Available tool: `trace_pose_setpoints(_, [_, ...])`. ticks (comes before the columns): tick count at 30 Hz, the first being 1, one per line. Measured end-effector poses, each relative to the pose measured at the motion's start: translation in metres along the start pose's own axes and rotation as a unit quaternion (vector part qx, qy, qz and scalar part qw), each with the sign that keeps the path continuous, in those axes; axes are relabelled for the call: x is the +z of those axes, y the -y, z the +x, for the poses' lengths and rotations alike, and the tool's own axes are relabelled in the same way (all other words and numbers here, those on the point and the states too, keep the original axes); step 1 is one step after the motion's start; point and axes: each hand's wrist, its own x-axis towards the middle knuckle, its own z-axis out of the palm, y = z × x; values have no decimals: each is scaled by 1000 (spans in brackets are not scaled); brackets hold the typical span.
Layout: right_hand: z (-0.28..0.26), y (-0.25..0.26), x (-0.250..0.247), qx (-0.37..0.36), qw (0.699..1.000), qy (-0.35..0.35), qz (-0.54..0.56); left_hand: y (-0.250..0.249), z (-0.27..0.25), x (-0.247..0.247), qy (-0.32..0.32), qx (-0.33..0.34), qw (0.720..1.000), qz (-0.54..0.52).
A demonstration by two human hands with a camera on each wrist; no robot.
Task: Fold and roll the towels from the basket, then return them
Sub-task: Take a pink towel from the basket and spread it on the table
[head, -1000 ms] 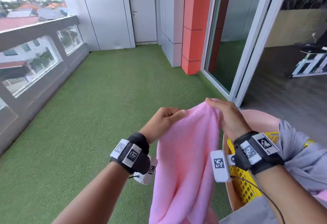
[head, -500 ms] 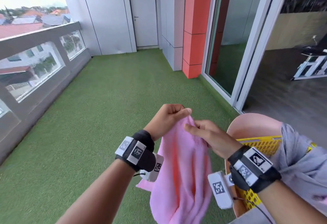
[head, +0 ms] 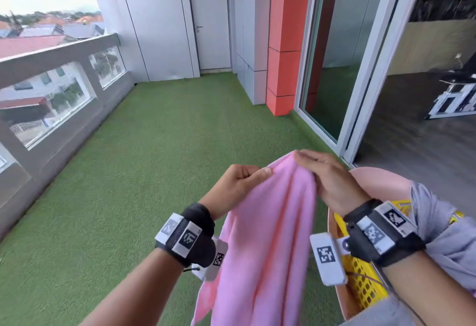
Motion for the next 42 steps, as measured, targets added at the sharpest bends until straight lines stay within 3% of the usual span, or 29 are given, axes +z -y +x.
trace_pose_setpoints(1, [4, 5, -8, -6, 999, -32, 33, 1, -1, -1, -4, -5, 1000, 3])
trace_pose_setpoints(3, [7, 5, -7, 1, 1000, -28, 13, -3, 1, -4, -27, -10, 1000, -1])
trace_pose_setpoints(6, [-9, -6, 24, 50, 989, 99, -100, -18, 10, -9, -44, 16, 999, -5])
trace_pose_setpoints(7, [-10, -5, 28, 42, 987, 109, -113, -21, 12, -8, -38, 23, 999, 1])
trace_pose_setpoints(10, [1, 12, 13, 0, 1000, 9, -13, -16, 7, -5, 8, 0, 1000, 10])
trace_pose_setpoints(13, [11, 16, -5, -12, 997, -71, 40, -8, 4, -7, -10, -20, 1000, 3])
trace_pose_setpoints(18, [-9, -15, 29, 65, 987, 108, -100, -26, 14, -8, -31, 23, 999, 8])
trace_pose_setpoints(21, [-1, 1, 18, 21, 999, 39, -26, -23, 13, -2, -1, 18, 1000, 8])
trace_pose_setpoints(24, [9, 10, 3, -12, 997, -45, 57, -18, 10, -4, -15, 14, 1000, 3])
trace_pose_setpoints(27, [-7, -1, 21, 36, 998, 40, -27, -29, 14, -7, -44, 35, 998, 3])
trace_pose_setpoints(29, [-16, -8, 30, 60, 989, 107, -77, -34, 17, -5, -24, 34, 999, 3])
trace_pose_setpoints(31, [-11, -3, 22, 22, 995, 90, -35, -33, 14, -1, -10, 27, 1000, 2])
trace_pose_setpoints(34, [2, 13, -4, -33, 996, -36, 71, -26, 6, -2, -34, 14, 999, -12])
trace_pose_setpoints(35, [3, 13, -7, -37, 994, -48, 89, -26, 6, -4, -44, 15, 999, -15])
trace_pose_setpoints(39, [-14, -8, 22, 33, 995, 68, -70, -33, 15, -7, -48, 28, 998, -16])
trace_pose_setpoints(42, [-17, -6, 25, 2, 996, 57, -61, -31, 16, -4, -11, 29, 999, -11])
